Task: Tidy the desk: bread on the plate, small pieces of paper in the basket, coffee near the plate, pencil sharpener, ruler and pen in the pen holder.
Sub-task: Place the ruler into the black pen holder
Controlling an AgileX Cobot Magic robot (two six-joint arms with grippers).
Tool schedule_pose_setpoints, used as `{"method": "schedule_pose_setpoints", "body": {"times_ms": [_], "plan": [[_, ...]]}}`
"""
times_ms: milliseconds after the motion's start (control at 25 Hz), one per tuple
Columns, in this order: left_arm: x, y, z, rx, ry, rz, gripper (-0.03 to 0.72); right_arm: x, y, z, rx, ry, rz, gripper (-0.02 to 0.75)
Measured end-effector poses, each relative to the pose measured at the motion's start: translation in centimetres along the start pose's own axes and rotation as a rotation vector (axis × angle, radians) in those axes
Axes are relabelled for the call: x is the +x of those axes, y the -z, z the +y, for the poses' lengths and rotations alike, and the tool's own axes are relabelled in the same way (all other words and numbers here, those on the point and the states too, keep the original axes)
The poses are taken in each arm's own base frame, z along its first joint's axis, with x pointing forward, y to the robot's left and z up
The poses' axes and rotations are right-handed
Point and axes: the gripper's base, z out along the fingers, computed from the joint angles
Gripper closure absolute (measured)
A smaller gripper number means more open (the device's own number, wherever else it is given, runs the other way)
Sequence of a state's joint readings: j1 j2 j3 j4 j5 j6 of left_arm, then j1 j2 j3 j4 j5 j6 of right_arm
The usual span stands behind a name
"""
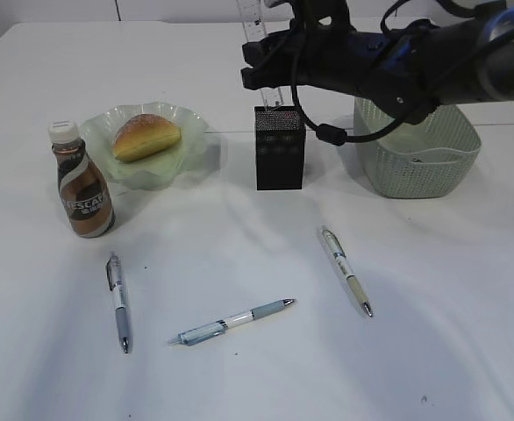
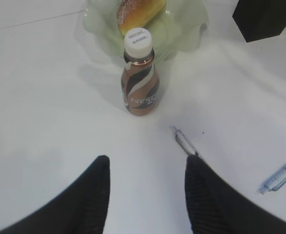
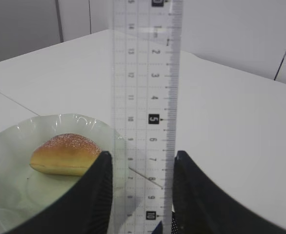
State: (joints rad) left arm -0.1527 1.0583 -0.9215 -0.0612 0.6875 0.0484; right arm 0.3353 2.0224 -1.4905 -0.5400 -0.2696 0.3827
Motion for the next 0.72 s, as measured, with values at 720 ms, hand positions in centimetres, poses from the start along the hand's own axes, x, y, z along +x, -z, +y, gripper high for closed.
{"method": "schedule_pose_setpoints", "body": {"times_ms": [720], "plan": [[-0.3, 0.0, 0.0, -0.002, -0.001, -0.030, 0.341, 3.4, -4.1, -2.5, 0.015, 0.041, -0.060, 0.442]]}}
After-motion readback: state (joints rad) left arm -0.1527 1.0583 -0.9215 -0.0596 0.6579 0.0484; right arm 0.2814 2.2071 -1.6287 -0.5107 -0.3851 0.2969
